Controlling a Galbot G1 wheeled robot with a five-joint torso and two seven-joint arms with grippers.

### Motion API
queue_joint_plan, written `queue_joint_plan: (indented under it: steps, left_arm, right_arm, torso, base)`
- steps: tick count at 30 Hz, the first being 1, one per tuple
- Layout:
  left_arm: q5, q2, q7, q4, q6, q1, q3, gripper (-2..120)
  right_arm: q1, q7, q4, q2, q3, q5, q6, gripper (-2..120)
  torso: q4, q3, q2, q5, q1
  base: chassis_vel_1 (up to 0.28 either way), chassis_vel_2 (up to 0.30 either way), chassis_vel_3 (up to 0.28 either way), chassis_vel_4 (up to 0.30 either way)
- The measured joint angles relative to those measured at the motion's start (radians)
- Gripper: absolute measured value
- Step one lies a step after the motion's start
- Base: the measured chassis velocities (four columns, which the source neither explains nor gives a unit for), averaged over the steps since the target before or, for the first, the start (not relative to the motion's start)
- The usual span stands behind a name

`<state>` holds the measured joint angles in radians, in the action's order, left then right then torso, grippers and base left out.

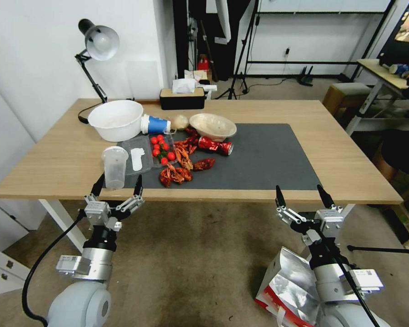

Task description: Pick up the food delivery bag from the floor and place it on the table.

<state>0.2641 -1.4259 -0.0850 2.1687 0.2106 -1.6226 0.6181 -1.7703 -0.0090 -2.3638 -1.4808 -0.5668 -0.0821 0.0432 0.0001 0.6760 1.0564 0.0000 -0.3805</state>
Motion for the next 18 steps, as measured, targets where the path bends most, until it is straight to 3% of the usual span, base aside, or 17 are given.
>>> queue_joint_plan:
  steps: [18]
  left_arm:
    - [-0.015,0.005,0.002,0.005,-0.012,-0.008,-0.006,100]
  right_arm:
    - [0.000,0.000,-0.002,-0.014,-0.003,-0.005,0.002,100]
  torso:
    - [0.0000,-0.056,-0.099,0.0000,0.043]
  base:
    - [0.000,0.000,0.000,0.000]
